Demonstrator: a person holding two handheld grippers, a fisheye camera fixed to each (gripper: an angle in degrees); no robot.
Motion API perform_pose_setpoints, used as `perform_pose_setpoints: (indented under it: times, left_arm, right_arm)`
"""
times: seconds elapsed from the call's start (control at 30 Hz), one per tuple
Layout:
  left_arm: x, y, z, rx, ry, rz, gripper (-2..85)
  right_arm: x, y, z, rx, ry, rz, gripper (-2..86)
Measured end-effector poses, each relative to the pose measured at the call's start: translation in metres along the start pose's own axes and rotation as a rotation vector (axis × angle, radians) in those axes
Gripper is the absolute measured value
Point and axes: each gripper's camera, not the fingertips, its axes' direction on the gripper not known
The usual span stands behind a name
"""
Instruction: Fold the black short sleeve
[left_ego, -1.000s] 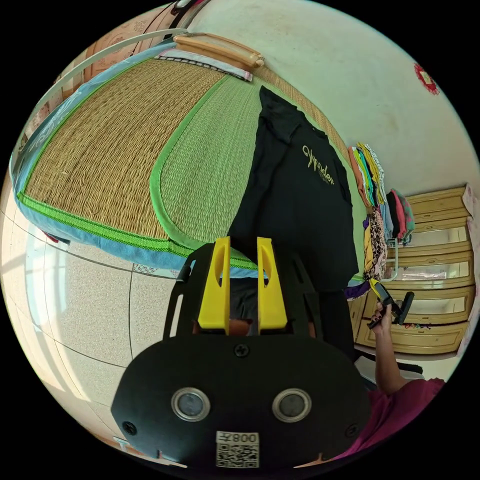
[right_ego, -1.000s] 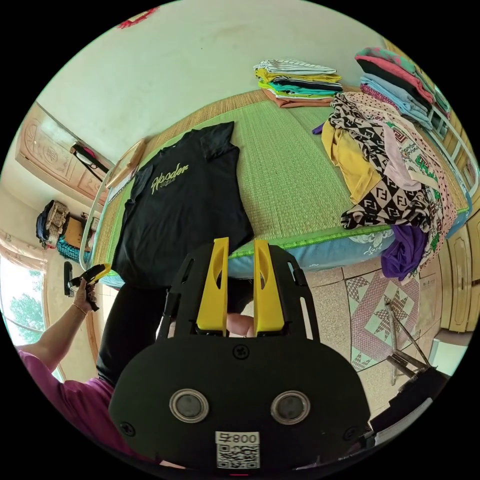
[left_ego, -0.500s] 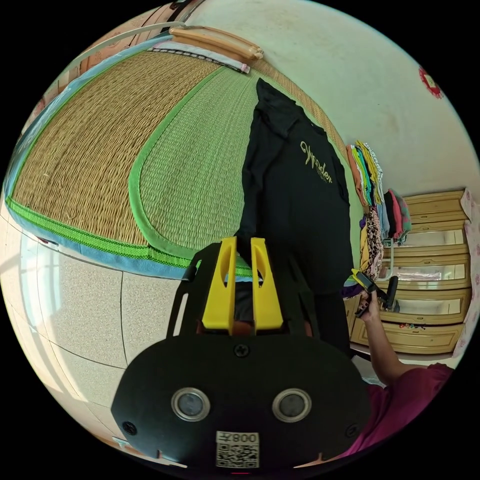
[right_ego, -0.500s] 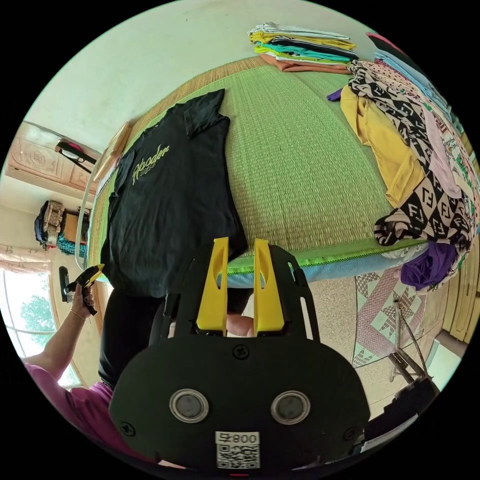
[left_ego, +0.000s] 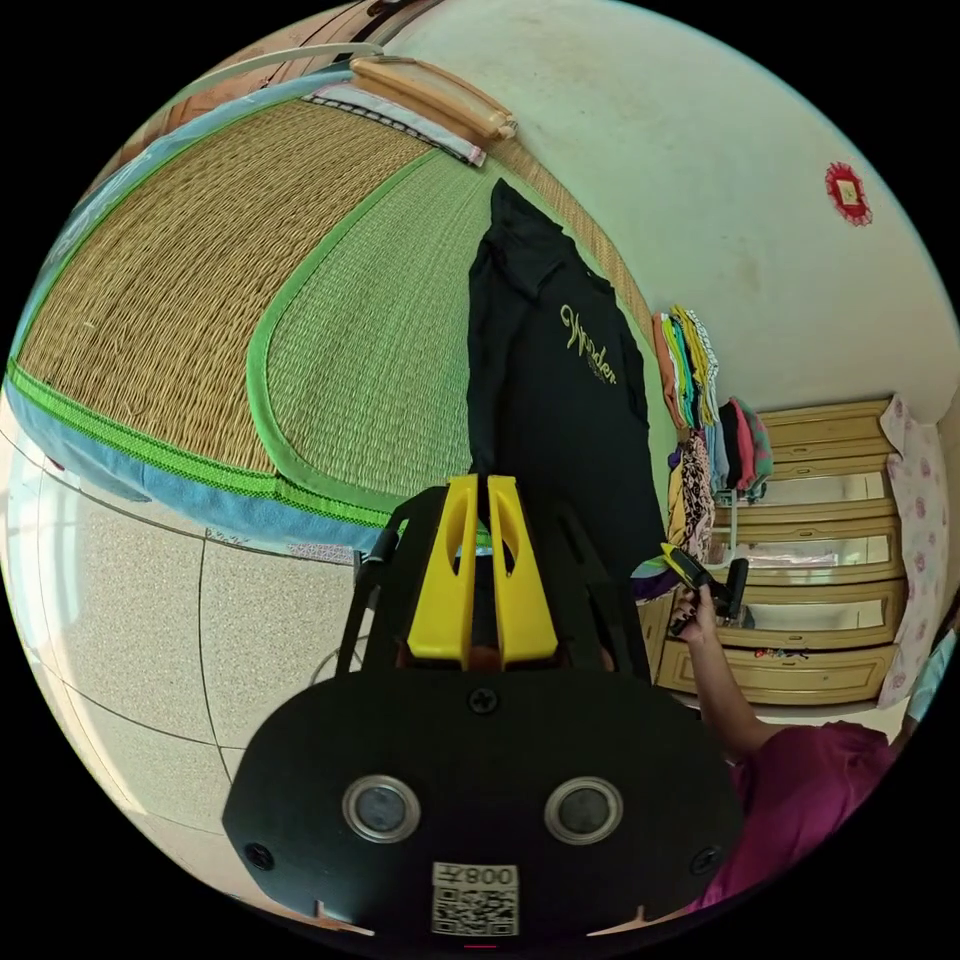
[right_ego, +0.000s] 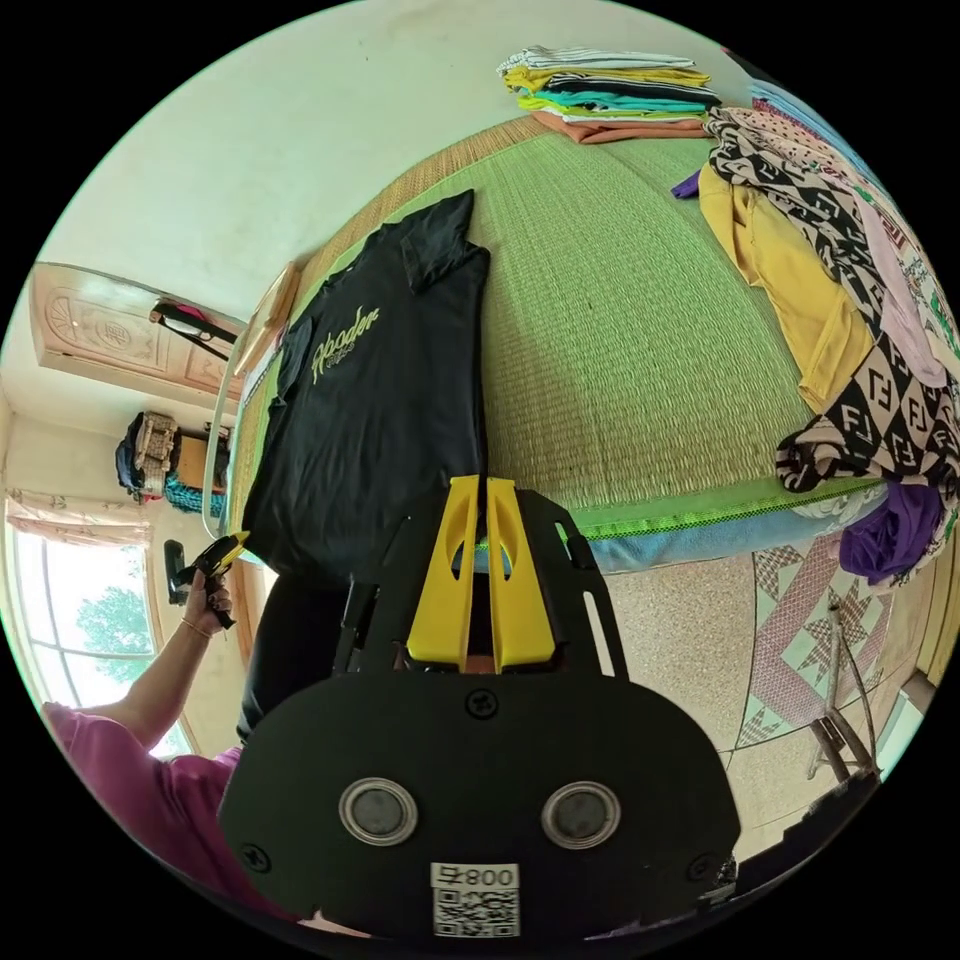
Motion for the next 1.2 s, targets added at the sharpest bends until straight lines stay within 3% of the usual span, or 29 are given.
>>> perform_pose_setpoints:
  times: [0.57, 1.2]
  left_arm:
    - [0.041, 0.136, -0.172, 0.115, 0.264, 0.039, 1.6]
    - [0.051, 0.252, -0.241, 0.108, 0.373, 0.028, 1.6]
  right_arm:
    - [-0.011, 0.106, -0.108, 0.094, -0.247, -0.131, 0.8]
    - [0.017, 0.194, -0.143, 0.114, -0.297, -0.097, 0.9]
